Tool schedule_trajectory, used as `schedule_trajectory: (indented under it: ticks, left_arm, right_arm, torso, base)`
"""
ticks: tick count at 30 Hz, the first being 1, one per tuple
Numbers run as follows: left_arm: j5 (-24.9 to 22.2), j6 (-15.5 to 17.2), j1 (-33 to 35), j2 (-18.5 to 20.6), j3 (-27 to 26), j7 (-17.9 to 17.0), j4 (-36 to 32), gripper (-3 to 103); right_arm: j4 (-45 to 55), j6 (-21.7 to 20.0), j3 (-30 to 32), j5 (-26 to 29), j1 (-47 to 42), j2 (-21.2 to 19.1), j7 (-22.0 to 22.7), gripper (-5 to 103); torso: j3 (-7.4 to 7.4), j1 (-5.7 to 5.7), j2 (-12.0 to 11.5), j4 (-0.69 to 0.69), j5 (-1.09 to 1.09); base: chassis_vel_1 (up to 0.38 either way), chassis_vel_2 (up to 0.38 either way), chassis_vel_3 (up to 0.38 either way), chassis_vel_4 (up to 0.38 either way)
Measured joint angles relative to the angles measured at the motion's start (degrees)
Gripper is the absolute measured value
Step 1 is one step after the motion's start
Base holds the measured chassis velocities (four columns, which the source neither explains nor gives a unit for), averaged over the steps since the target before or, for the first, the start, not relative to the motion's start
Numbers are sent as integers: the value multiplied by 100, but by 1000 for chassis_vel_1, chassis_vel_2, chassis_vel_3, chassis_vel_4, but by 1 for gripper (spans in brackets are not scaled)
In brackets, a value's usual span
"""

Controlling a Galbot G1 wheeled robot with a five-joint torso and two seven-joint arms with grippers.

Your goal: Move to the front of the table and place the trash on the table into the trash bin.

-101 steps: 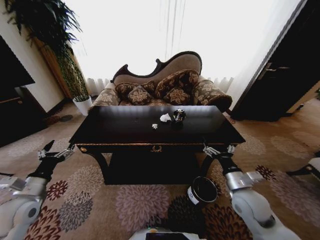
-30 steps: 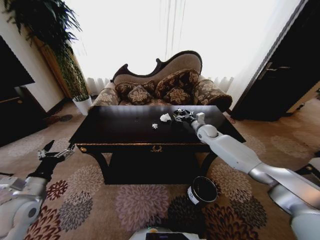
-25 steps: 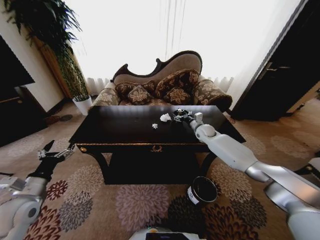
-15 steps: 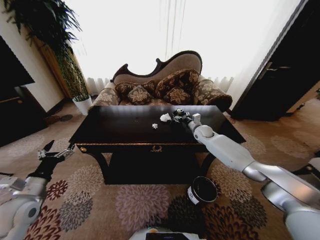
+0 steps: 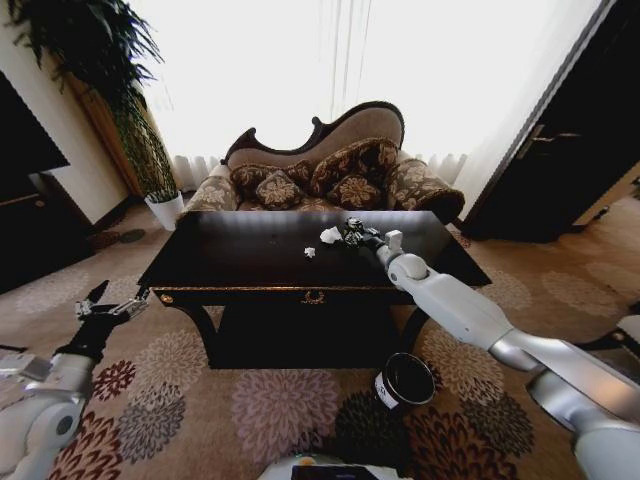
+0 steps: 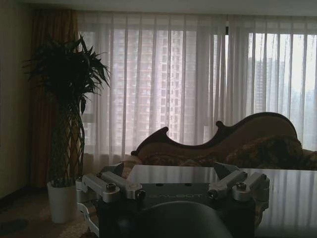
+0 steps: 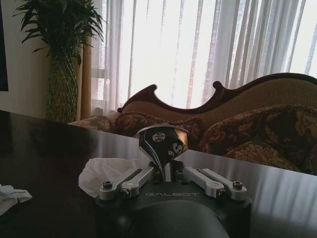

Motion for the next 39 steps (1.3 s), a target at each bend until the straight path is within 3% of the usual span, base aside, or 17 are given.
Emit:
schedule_trajectory:
  ticks: [3, 11, 14, 15, 17, 18, 20, 27, 34, 39]
  left_arm:
    - [0, 0, 0, 0, 0, 0, 0, 100]
    - [0, 0, 0, 0, 0, 0, 0, 100]
    - [0, 0, 0, 0, 1, 0, 0, 100]
    - [0, 0, 0, 0, 1, 0, 0, 100]
    - [0, 0, 0, 0, 0, 0, 0, 100]
    - [0, 0, 0, 0, 0, 1, 0, 100]
    - [0, 0, 0, 0, 0, 0, 0, 100]
    - [0, 0, 0, 0, 0, -3, 1, 100]
    - [0, 0, 0, 0, -1, -1, 0, 100]
    - [0, 1, 0, 0, 0, 0, 0, 100]
  right_arm:
    - [341, -64, 275, 64, -259, -136, 103, 2]
    - [1014, -145, 1187, 155, -1219, -552, 216, 0]
    - [1524, -161, 2068, 206, -1945, -821, 248, 0]
    - [1524, -161, 2068, 206, -1945, -821, 248, 0]
    - [2066, -127, 3012, 47, -2848, -1036, 199, 0]
    - [2600, -48, 3666, -111, -3756, -1082, 154, 0]
    - [2738, 2, 3849, -186, -3976, -1059, 150, 0]
    - [3267, 239, 4960, -632, -5095, -555, 54, 0]
    - [3598, 821, 5935, -1578, -6765, 447, -391, 0]
    - [3582, 1157, 6344, -1811, -7337, 1017, -609, 0]
  torso:
    - [0, 0, 0, 1, 0]
    - [0, 0, 0, -1, 1]
    - [-1, 0, 0, -1, 0]
    - [-1, 0, 0, -1, 0]
    - [-1, -1, 1, 0, -1]
    - [-1, 0, 1, -5, 4]
    - [-1, -1, 1, -4, 3]
    - [-1, 0, 1, 3, -3]
    - [-1, -1, 2, -1, -1]
    - [-1, -1, 1, 0, -3]
  base:
    - [0, 0, 0, 0]
    - [0, 0, 0, 0]
    - [0, 0, 0, 0]
    - [0, 0, 0, 0]
    - [0, 0, 0, 0]
    - [0, 0, 0, 0]
    - [0, 0, 0, 0]
    - [0, 0, 0, 0]
    - [0, 0, 0, 0]
    - [0, 0, 0, 0]
